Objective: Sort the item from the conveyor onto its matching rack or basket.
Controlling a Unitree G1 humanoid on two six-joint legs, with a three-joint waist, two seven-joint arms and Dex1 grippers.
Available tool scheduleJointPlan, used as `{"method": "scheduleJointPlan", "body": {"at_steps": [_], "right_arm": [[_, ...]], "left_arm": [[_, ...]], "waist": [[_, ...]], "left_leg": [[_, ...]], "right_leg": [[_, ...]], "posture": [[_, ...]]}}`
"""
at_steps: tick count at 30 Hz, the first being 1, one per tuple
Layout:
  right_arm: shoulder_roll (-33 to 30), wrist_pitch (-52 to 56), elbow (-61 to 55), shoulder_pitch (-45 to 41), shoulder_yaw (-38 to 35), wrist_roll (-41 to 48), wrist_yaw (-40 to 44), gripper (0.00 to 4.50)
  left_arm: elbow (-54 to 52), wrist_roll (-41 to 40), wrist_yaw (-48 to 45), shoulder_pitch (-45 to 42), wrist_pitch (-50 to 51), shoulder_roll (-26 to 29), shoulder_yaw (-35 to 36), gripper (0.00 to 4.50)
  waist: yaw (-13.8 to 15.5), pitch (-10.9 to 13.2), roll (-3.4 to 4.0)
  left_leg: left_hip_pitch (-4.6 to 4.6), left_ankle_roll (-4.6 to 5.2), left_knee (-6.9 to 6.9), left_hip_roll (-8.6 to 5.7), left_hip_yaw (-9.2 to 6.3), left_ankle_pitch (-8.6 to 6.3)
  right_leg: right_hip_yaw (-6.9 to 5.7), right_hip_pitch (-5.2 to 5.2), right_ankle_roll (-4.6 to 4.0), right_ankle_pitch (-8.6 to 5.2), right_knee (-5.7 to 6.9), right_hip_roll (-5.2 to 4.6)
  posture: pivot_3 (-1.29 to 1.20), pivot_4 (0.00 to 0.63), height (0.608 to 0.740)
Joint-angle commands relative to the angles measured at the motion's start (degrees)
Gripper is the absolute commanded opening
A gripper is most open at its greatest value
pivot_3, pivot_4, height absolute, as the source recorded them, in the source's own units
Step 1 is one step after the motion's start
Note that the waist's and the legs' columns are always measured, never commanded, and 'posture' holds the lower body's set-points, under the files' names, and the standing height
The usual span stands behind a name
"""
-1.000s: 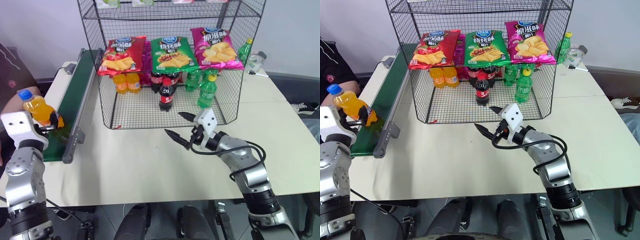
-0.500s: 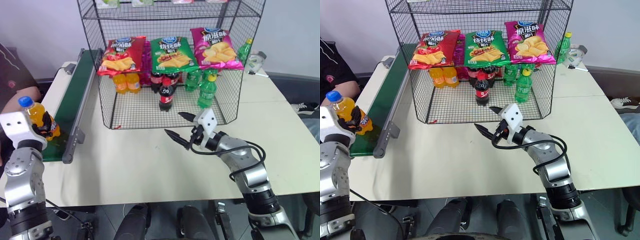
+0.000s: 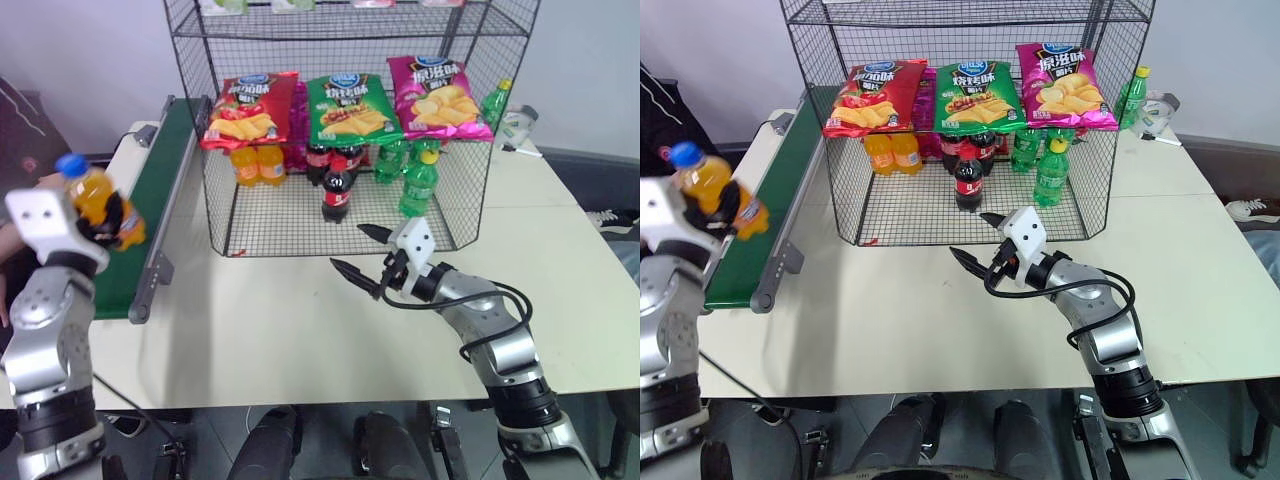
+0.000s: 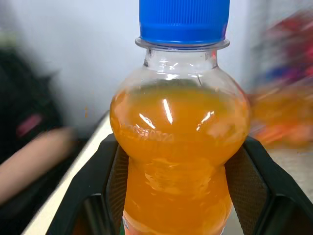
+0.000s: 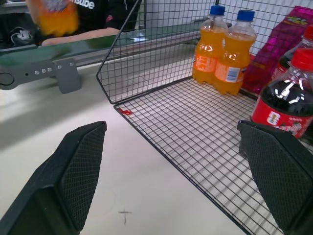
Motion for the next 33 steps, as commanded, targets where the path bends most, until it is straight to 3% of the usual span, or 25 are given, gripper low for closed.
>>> {"method": "scheduleJointPlan", "body": {"at_steps": [1, 5, 11, 17, 23, 33], "right_arm": [[-0.92, -1.42, -0.51, -1.2, -1.66, -0.14, 0.07, 4.5], [-1.62, -1.57, -0.56, -1.37, -2.44, -0.12, -0.23, 4.5], [-2.22, -1.4, -1.11, -1.19, -3.26, -0.04, -0.71, 4.5], [-2.04, -1.2, -1.41, -1.23, -3.16, -0.22, -1.12, 4.5], [-2.34, -0.96, -2.23, -0.77, -3.62, -0.14, -1.66, 4.5], [-2.76, -0.63, -3.82, 0.59, -4.28, -0.11, -2.77, 4.5]], "left_arm": [[-7.48, -3.81, -2.89, -2.27, 3.23, 0.82, -3.45, 2.44], [-10.82, -5.67, -5.11, -3.69, 7.23, -0.33, -9.73, 2.44], [-3.51, 0.1, -3.39, -5.11, 4.41, -5.54, -17.14, 2.44], [15.65, 9.08, -1.12, -11.69, -7.02, -12.59, -22.26, 2.44], [37.07, 12.87, 0.0, -20.29, -22.21, -18.65, -21.53, 2.44], [62.26, 14.79, 2.77, -30.35, -34.61, -21.42, -19.65, 2.44]], "waist": [[-0.08, -0.01, 0.02], [-0.65, 0.0, 0.03], [-1.02, 0.0, 0.03], [-0.58, 0.0, 0.02], [0.07, 0.01, 0.01], [0.06, 0.01, 0.0]], "left_leg": [[0.01, 0.0, 0.0, 0.0, 0.04, 0.0], [0.01, -0.01, -0.1, 0.03, 0.05, 0.01], [0.01, -0.01, -0.1, 0.03, 0.04, 0.02], [-0.01, -0.01, -0.04, -0.02, 0.03, 0.02], [-0.02, 0.0, 0.0, -0.06, 0.05, 0.02], [-0.02, 0.0, 0.01, -0.06, 0.06, 0.03]], "right_leg": [[0.01, 0.04, 0.0, 0.0, 0.0, 0.0], [0.03, 0.08, 0.01, 0.0, 0.08, 0.03], [0.03, 0.07, 0.01, 0.0, 0.12, 0.04], [0.01, 0.1, 0.01, 0.0, 0.14, 0.06], [-0.01, 0.1, 0.03, 0.0, 0.13, 0.04], [-0.02, 0.09, 0.05, 0.01, 0.15, 0.07]], "posture": [[0.0, 0.15, 0.74], [0.0, 0.15, 0.74], [0.0, 0.15, 0.74], [0.0, 0.15, 0.74], [0.0, 0.15, 0.74], [0.0, 0.15, 0.74]]}}
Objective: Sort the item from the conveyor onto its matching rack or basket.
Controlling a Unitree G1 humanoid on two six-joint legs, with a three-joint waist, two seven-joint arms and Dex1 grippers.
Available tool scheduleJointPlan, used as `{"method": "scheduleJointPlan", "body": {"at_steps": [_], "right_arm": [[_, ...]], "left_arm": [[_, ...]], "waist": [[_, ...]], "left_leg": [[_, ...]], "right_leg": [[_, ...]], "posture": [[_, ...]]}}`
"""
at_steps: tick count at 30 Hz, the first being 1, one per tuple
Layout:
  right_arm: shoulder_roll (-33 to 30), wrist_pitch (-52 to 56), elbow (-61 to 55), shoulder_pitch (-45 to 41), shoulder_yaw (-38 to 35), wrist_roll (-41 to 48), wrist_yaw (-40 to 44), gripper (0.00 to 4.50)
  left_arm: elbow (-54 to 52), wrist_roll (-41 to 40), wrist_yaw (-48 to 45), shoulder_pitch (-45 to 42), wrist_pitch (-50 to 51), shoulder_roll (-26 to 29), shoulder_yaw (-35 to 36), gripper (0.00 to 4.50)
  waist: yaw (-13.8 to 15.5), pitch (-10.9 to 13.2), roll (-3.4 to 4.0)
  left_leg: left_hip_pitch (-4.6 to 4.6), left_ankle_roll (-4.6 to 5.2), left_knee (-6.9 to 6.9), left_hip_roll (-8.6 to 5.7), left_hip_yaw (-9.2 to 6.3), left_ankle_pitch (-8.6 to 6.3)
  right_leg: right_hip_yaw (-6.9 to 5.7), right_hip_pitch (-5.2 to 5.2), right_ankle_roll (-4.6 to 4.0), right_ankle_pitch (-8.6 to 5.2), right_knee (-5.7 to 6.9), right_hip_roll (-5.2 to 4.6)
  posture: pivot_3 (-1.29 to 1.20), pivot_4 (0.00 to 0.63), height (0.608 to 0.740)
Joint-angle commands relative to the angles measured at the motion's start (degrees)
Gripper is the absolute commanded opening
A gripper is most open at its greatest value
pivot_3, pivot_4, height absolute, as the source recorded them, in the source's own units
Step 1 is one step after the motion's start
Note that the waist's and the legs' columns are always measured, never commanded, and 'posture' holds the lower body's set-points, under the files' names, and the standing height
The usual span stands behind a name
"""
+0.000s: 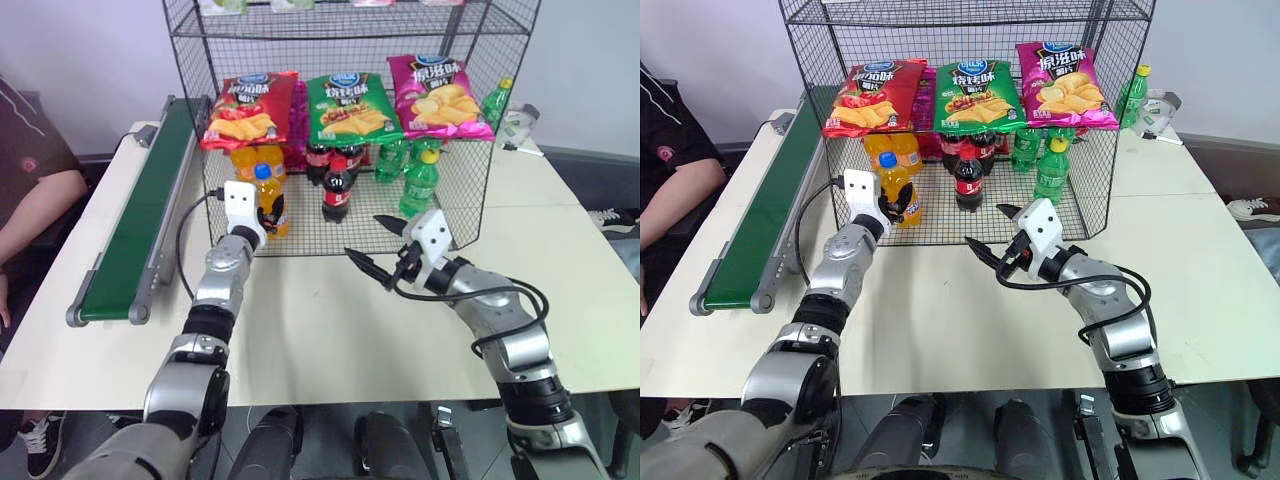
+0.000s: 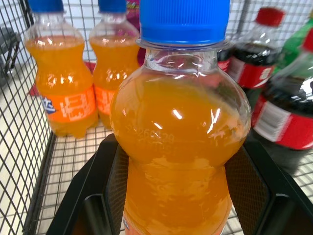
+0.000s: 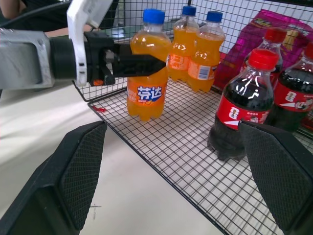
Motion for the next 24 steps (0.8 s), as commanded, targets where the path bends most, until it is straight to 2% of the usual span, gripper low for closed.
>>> {"method": "scheduleJointPlan", "body": {"at_steps": [1, 8, 9, 10, 11, 12, 18, 24], "right_arm": [[-0.68, -0.57, -3.04, 0.02, -1.43, -0.04, -0.6, 4.5], [-0.72, -0.52, -3.38, 0.34, -1.35, 0.01, -0.86, 4.5], [-0.69, -0.54, -3.34, 0.27, -1.31, 0.0, -0.86, 4.5], [-0.67, -0.54, -3.29, 0.18, -1.28, 0.01, -0.85, 4.5], [-0.67, -0.55, -3.24, 0.1, -1.25, 0.03, -0.81, 4.5], [-0.66, -0.55, -3.21, 0.05, -1.23, 0.04, -0.79, 4.5], [-0.83, -0.29, -3.76, 0.44, -1.31, 0.21, -0.74, 4.5], [-1.33, 0.31, -4.72, 1.44, -1.53, 0.62, -0.44, 4.5]], "left_arm": [[3.71, 1.46, 1.4, -3.26, -5.12, 0.25, 1.33, 2.44], [8.89, 1.61, 0.07, -4.34, -7.9, -0.05, 2.21, 2.44], [9.1, 1.95, 0.89, -4.38, -8.14, -0.01, 2.22, 3.29], [9.19, 2.12, 1.05, -4.4, -8.45, 0.02, 2.26, 3.59], [8.54, 1.79, 0.58, -4.17, -8.47, -0.01, 2.43, 4.17], [8.05, 1.5, 0.08, -4.0, -8.51, -0.03, 2.55, 4.44], [-1.59, 1.81, -1.66, 0.96, -8.03, 1.25, 2.17, 4.44], [-24.53, -0.79, -3.22, 12.32, 0.64, 4.08, 2.84, 4.44]], "waist": [[-0.07, 0.0, 0.0], [-0.02, 0.0, -0.01], [-0.02, 0.0, -0.01], [-0.02, -0.01, -0.01], [-0.02, 0.0, -0.01], [-0.02, -0.01, -0.01], [-0.21, -0.01, -0.01], [-1.08, -0.01, 0.0]], "left_leg": [[0.0, 0.0, 0.0, 0.0, 0.0, 0.0], [0.01, 0.0, 0.04, 0.0, -0.01, 0.0], [0.01, 0.0, 0.04, 0.0, -0.01, 0.0], [0.01, 0.0, 0.04, 0.0, -0.01, 0.0], [0.01, 0.0, 0.05, 0.0, -0.01, 0.0], [0.01, 0.0, 0.05, 0.0, -0.01, 0.0], [0.01, 0.0, 0.04, 0.0, -0.01, 0.0], [0.01, -0.01, 0.01, 0.01, -0.01, 0.01]], "right_leg": [[0.0, 0.0, 0.0, 0.0, 0.0, 0.0], [-0.02, 0.01, 0.01, 0.0, 0.07, 0.02], [-0.02, 0.01, 0.01, 0.0, 0.07, 0.02], [-0.02, 0.01, 0.01, 0.0, 0.07, 0.02], [-0.02, 0.01, 0.01, 0.0, 0.08, 0.02], [-0.02, 0.01, 0.01, 0.0, 0.09, 0.02], [-0.01, 0.0, 0.01, 0.0, 0.09, 0.02], [0.03, -0.03, 0.0, 0.0, 0.12, 0.01]], "posture": [[0.0, 0.15, 0.74], [0.0, 0.15, 0.74], [0.0, 0.15, 0.74], [0.0, 0.15, 0.74], [0.0, 0.15, 0.74], [0.0, 0.15, 0.74], [0.0, 0.15, 0.74], [0.0, 0.15, 0.74]]}}
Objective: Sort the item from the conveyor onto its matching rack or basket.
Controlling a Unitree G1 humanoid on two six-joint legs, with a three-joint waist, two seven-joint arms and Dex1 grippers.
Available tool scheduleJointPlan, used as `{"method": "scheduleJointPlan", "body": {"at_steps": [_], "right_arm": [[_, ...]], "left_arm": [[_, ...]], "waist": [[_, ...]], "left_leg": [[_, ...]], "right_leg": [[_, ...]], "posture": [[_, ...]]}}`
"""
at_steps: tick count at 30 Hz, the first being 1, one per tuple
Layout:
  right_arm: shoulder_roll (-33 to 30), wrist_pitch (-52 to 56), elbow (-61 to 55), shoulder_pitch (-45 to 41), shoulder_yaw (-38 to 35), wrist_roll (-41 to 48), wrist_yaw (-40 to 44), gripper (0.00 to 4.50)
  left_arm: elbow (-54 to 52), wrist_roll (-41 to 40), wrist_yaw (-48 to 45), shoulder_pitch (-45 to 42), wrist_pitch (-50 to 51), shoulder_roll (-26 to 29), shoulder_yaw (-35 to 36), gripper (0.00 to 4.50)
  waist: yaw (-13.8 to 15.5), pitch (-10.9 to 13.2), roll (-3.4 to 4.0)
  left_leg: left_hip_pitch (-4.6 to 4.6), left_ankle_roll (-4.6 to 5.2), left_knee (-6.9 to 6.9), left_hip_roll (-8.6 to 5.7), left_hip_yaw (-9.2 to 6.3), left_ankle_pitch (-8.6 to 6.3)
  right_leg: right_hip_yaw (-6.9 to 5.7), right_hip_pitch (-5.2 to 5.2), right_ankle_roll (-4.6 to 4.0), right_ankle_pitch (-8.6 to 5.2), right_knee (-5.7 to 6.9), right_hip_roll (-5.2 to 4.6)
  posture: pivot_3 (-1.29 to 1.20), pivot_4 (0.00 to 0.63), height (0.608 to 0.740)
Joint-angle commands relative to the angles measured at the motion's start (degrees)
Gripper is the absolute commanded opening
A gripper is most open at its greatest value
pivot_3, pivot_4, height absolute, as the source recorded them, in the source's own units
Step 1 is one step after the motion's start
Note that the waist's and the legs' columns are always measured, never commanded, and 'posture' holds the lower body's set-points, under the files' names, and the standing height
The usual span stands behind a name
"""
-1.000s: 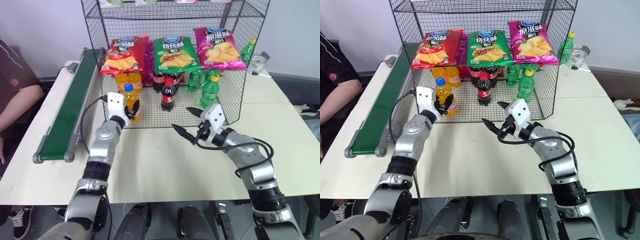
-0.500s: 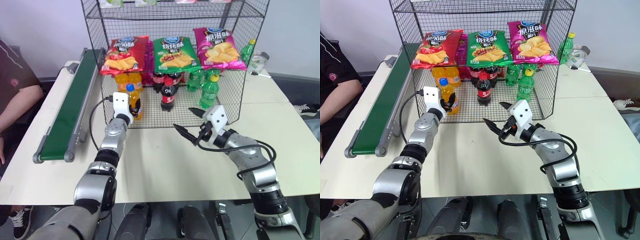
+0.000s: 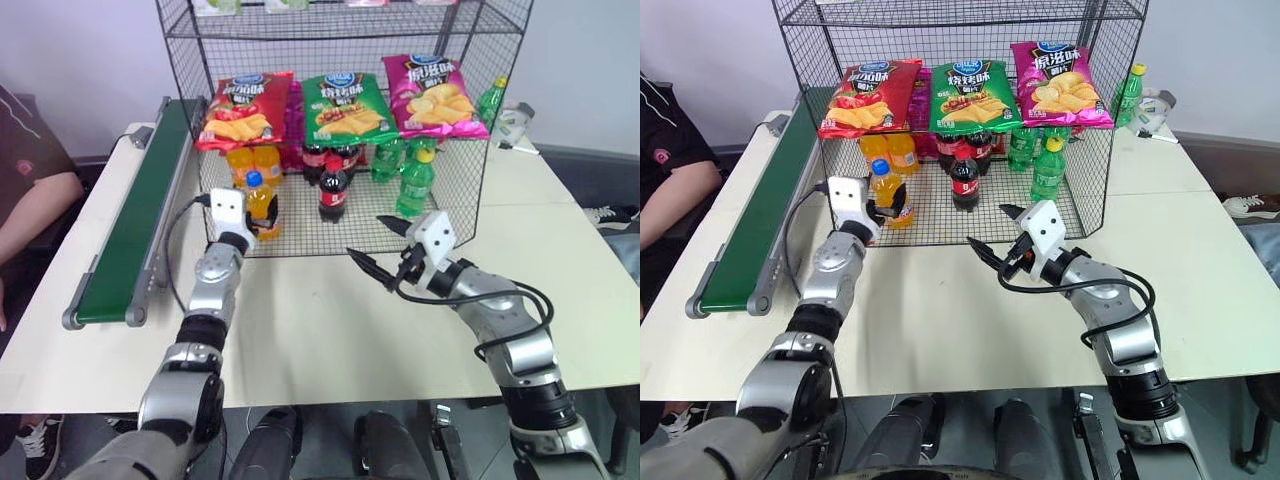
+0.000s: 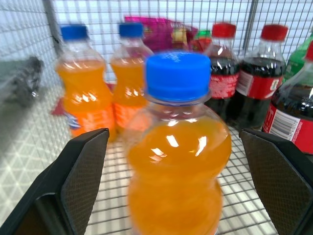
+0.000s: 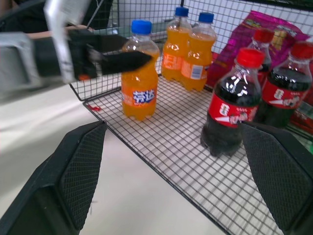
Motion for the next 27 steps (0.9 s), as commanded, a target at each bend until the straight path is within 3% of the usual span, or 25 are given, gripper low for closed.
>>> {"method": "scheduleJointPlan", "body": {"at_steps": [1, 5, 11, 19, 27], "right_arm": [[-0.85, 0.04, -3.34, 0.15, -1.04, 0.52, 0.19, 4.5], [-1.3, 0.4, -3.35, -0.21, -0.98, 0.82, 0.68, 4.5], [-4.38, 2.24, -3.03, -1.0, -3.17, 2.56, 3.28, 4.5], [-11.76, 4.29, -0.41, -0.08, -8.56, 4.89, 7.98, 4.5], [-12.38, 3.81, 0.12, 0.88, -9.24, 4.65, 8.44, 4.5]], "left_arm": [[-13.56, -1.32, -0.28, 3.73, 5.36, 1.79, 0.69, 4.44], [-30.53, -9.07, -4.67, 10.71, 16.99, 5.36, 2.27, 4.44], [-45.59, -17.44, -12.76, 20.17, 32.37, 17.48, 6.46, 4.44], [-49.05, -20.78, -20.01, 29.84, 38.71, 27.63, 12.64, 4.44], [-49.76, -19.73, -20.45, 32.32, 37.91, 27.36, 12.68, 4.44]], "waist": [[0.0, 0.0, 0.0], [-0.06, 0.0, 0.01], [-0.13, -0.02, 0.08], [0.3, 0.0, 0.11], [0.15, 0.0, 0.11]], "left_leg": [[0.0, 0.0, 0.01, 0.0, 0.0, 0.0], [0.0, 0.0, 0.02, 0.0, -0.02, 0.0], [0.03, 0.0, -0.04, 0.05, -0.02, -0.01], [0.02, 0.02, -0.04, 0.05, -0.03, -0.03], [0.02, 0.03, -0.08, 0.08, -0.02, -0.04]], "right_leg": [[0.0, 0.0, 0.0, 0.0, 0.0, 0.0], [0.0, 0.02, -0.01, 0.0, 0.0, -0.01], [0.01, 0.0, -0.03, -0.02, -0.01, -0.03], [0.06, 0.06, -0.23, -0.12, -0.1, -0.11], [0.08, 0.05, -0.25, -0.13, -0.13, -0.14]], "posture": [[0.0, 0.15, 0.74], [0.0, 0.15, 0.74], [0.0, 0.15, 0.74], [0.0, 0.15, 0.74], [0.0, 0.15, 0.74]]}}
